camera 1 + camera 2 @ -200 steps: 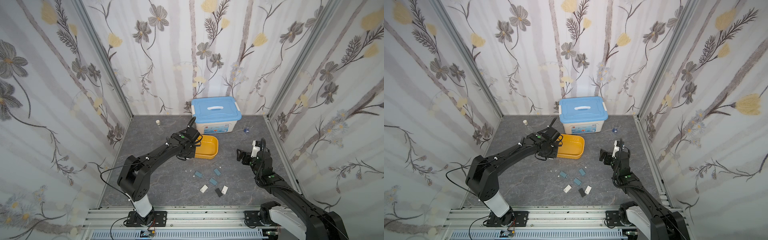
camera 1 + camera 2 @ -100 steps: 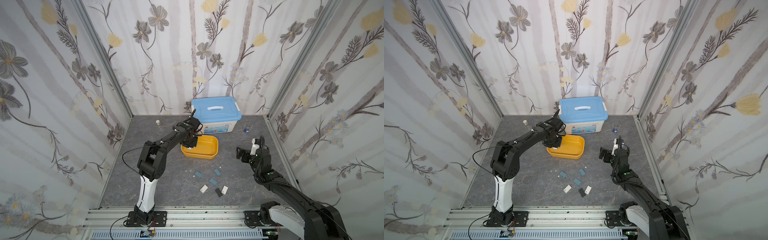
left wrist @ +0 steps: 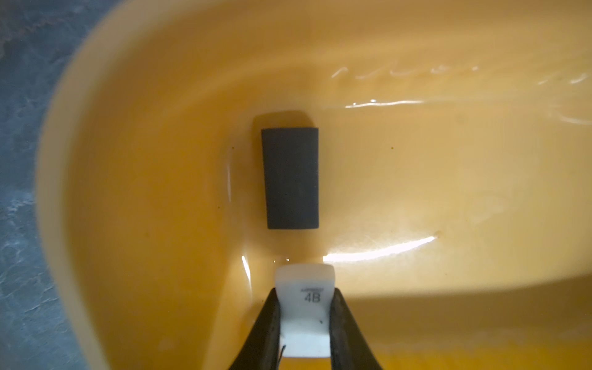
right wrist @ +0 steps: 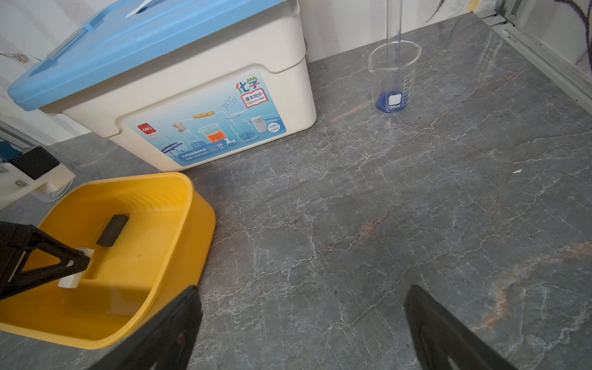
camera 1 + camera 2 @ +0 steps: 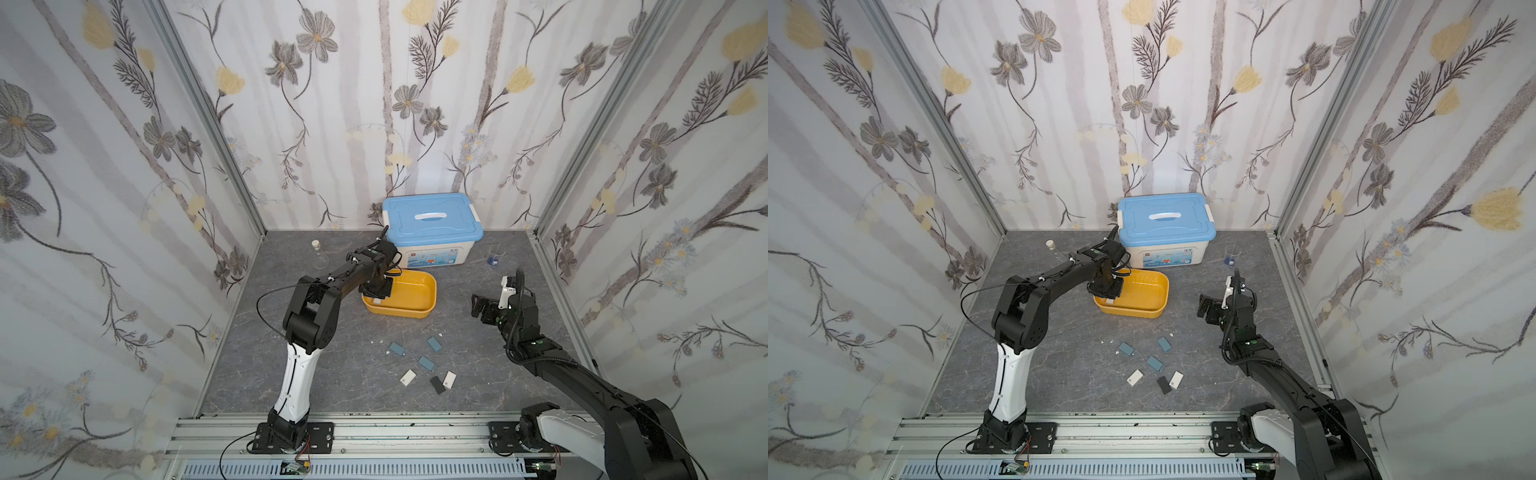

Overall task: Put the eraser in the storage box
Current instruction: Place the eraser in the storage box.

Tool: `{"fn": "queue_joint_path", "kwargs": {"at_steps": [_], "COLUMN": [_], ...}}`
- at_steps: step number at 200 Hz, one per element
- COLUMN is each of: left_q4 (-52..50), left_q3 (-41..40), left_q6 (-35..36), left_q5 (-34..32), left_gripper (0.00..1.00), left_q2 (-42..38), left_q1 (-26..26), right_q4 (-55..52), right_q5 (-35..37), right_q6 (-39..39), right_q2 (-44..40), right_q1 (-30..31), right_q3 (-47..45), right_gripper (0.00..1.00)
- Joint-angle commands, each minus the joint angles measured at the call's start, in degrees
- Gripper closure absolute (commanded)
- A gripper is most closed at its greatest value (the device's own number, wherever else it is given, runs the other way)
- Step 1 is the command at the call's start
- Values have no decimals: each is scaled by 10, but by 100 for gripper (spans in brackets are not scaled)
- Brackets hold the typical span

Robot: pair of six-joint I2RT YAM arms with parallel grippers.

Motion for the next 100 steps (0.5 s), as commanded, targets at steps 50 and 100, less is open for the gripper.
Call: {"fn": "queue_joint_path", "kwargs": {"at_steps": [50,100], "left_q4": [6,2], "left_q3": [10,21], "left_q6": [3,-2], "left_q5": [-8,-6], "left_gripper": [74,71], "left_q2": [25,34], "left_q1": [1,1], "right_q4": [33,28], "right_q5": [8,15], "right_q6": [-4,-11], "right_q2": [2,-2], "right_q1": [0,0], "right_q3": [4,6], "right_gripper": [0,0]}}
